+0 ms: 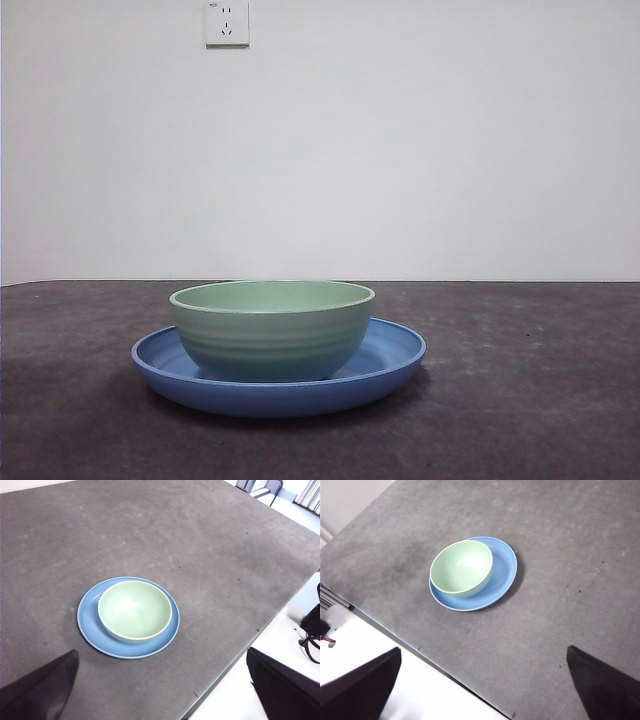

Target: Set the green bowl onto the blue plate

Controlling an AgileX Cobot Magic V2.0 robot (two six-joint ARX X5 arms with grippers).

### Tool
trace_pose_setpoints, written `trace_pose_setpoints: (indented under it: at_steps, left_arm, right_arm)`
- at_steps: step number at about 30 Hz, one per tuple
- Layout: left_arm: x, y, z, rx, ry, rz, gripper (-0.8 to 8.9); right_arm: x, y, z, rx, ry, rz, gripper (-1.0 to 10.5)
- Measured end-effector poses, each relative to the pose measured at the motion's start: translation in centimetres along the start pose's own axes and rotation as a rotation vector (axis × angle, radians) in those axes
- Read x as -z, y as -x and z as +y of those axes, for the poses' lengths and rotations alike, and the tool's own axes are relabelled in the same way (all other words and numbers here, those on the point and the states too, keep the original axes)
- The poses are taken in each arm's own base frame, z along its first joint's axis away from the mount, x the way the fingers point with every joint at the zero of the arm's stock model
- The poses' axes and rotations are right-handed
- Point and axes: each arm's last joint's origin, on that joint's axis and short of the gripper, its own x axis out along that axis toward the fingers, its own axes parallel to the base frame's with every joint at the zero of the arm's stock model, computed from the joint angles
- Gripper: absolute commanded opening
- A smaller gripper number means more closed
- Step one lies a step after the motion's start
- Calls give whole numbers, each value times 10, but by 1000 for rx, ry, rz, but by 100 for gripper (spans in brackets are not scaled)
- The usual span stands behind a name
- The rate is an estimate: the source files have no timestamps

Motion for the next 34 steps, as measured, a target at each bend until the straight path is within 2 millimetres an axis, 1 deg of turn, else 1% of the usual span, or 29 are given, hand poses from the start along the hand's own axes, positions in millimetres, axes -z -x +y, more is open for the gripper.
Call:
trace_pose_setpoints:
  at_steps: [6, 8, 9, 10, 11, 12, 13, 14, 34]
  left_arm:
    - [0, 0, 0, 0, 1, 4, 588]
    - [0, 0, 0, 0, 1, 4, 562]
    - [0, 0, 0, 0, 1, 4, 527]
    - [0, 0, 0, 0, 1, 4, 440]
    - [0, 0, 0, 0, 0, 4, 326]
    - [0, 0, 0, 0, 0, 4, 179]
    - [0, 0, 0, 0, 1, 5, -18]
    - [0, 0, 0, 0, 1, 5, 30]
    - [0, 0, 0, 0, 1, 2, 27]
  right_arm:
    - [0, 0, 0, 0, 0, 0, 515]
    - [0, 0, 0, 0, 0, 0, 469]
    - [0, 0, 0, 0, 0, 0, 440]
    - [0, 0, 0, 0, 0, 0, 352]
    - [0, 0, 0, 0, 0, 0, 238]
    - [0, 0, 0, 0, 0, 0, 111]
    - [0, 0, 0, 0, 2, 0, -10]
    - [0, 0, 0, 0, 5, 0, 13]
    - [0, 0, 0, 1, 33, -1, 13]
